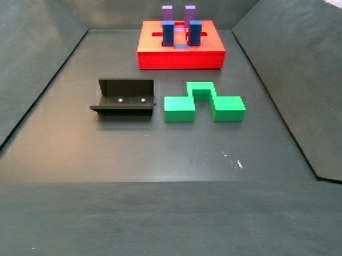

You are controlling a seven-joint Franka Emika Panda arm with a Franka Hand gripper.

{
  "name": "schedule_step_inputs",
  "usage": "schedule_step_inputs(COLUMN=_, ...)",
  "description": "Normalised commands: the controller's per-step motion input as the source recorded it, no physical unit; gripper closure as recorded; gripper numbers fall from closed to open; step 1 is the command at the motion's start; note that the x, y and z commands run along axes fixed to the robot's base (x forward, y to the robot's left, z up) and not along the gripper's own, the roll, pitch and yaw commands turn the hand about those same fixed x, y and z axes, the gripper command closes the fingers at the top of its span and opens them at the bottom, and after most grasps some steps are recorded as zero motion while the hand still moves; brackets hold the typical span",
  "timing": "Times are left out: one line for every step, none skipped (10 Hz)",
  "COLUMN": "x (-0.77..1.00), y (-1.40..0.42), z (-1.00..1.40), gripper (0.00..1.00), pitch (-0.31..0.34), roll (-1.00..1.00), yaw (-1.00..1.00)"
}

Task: Pick up the yellow object. Move up. Move to above the board. Insert the yellow object.
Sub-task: Move to above the board.

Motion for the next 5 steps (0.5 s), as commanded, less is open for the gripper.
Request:
schedule_step_inputs(x=1.00, y=-1.40, z=0.20, gripper=1.00, pitch=0.214, roll=-0.05, yaw=-0.01)
schedule_step_inputs(x=1.00, y=-1.40, z=0.21, gripper=1.00, pitch=0.199, roll=-0.03, yaw=0.00)
schedule_step_inputs(x=1.00, y=-1.40, z=0.22, gripper=1.00, pitch=0.164, roll=0.02, yaw=0.00)
schedule_step_inputs(x=1.03, y=-1.40, z=0.22, gripper=1.00, pitch=0.152, roll=0.03, yaw=0.01)
schedule_step_inputs(x=0.78, y=-0.97, z=0.15, gripper=1.00, pitch=0.175, roll=0.06, yaw=0.01)
